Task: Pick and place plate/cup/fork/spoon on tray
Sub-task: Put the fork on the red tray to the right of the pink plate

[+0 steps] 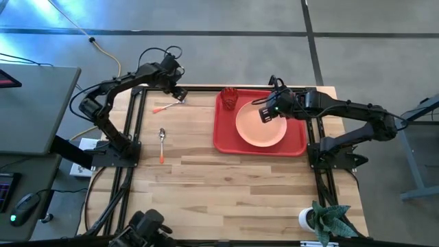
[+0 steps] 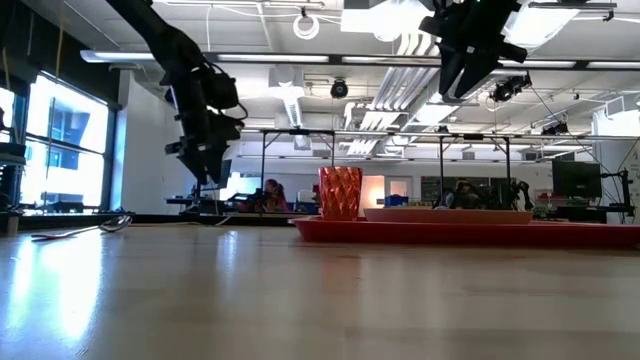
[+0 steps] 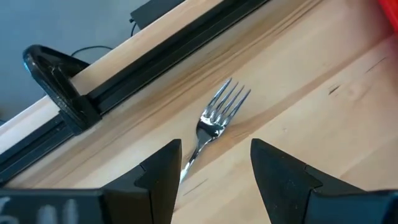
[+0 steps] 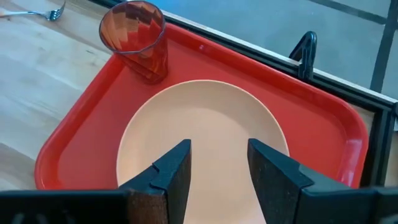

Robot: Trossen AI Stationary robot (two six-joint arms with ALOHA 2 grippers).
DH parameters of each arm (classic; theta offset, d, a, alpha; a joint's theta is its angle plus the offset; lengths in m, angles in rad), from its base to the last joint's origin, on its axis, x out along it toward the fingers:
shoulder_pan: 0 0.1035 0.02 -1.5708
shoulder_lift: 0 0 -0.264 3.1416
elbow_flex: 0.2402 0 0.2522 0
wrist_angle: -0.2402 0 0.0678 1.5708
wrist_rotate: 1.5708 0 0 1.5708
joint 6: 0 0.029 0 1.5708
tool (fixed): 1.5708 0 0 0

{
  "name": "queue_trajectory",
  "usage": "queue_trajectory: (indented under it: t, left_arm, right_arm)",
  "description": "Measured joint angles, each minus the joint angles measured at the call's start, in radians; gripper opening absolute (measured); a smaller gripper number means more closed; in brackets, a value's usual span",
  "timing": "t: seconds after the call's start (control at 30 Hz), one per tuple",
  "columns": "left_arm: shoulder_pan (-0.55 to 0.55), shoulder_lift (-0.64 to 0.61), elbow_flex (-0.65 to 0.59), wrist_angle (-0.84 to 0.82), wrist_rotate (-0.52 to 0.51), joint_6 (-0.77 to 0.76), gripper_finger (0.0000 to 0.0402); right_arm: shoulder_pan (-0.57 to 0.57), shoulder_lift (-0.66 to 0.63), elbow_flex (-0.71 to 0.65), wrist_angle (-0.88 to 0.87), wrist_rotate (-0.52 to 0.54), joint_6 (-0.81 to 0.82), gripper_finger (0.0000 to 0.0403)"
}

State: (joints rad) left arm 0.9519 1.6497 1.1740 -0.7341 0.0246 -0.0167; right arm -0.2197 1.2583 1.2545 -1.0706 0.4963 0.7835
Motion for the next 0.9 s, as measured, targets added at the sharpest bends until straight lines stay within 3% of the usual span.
queue_trajectory:
  t: [0.23,0.7,0.9]
  left_arm:
    - [0.002,0.001,0.0,0.006,-0.001,-0.002,0.0184]
    - [-0.002,0.137,0.0,0.046,0.019,0.041,0.0184]
    - [-0.001,0.174,0.0,0.046,0.018,0.158,0.0184]
  right_arm:
    - [-0.057,0.0,0.0,-0.001,-0.125,0.002,0.0149]
    - [-0.069,0.0,0.0,-0.001,-0.165,0.003,0.0149]
    - [-0.069,0.0,0.0,-0.002,-0.158,0.002,0.0149]
